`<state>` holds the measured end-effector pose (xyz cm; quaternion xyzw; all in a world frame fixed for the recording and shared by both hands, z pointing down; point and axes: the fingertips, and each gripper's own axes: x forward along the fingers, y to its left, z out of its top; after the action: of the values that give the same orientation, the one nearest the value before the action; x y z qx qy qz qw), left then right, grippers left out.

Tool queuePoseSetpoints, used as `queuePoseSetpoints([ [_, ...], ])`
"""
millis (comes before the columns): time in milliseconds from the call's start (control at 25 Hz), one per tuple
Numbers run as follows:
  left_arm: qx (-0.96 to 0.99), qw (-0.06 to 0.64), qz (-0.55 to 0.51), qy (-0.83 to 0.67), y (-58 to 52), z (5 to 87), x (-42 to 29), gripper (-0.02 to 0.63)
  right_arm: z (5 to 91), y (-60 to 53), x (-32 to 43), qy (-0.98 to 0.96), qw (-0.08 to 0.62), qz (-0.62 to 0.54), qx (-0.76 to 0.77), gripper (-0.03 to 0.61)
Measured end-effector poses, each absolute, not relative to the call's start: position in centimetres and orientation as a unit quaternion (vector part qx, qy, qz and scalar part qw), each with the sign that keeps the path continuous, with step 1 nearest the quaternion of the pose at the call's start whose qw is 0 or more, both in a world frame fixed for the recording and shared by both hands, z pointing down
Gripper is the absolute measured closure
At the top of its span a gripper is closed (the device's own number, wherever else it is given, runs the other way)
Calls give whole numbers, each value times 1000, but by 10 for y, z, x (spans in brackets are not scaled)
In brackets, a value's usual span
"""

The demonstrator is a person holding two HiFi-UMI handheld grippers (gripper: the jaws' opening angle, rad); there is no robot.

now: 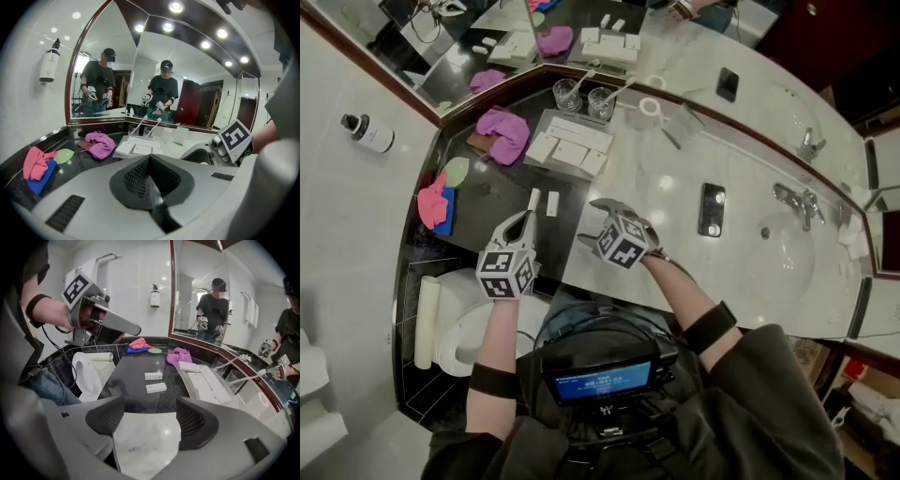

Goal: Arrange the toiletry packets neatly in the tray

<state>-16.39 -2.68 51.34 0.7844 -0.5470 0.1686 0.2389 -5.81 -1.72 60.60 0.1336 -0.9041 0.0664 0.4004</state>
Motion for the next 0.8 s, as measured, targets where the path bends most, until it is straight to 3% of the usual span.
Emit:
queuePoseSetpoints([
  [120, 785, 243, 163, -547, -38, 518, -171, 612, 625, -26, -88, -898, 425, 49, 107, 167],
  [800, 768, 271, 147, -561, -56, 548, -226, 612, 711, -63, -154, -856, 513, 39, 47, 167],
])
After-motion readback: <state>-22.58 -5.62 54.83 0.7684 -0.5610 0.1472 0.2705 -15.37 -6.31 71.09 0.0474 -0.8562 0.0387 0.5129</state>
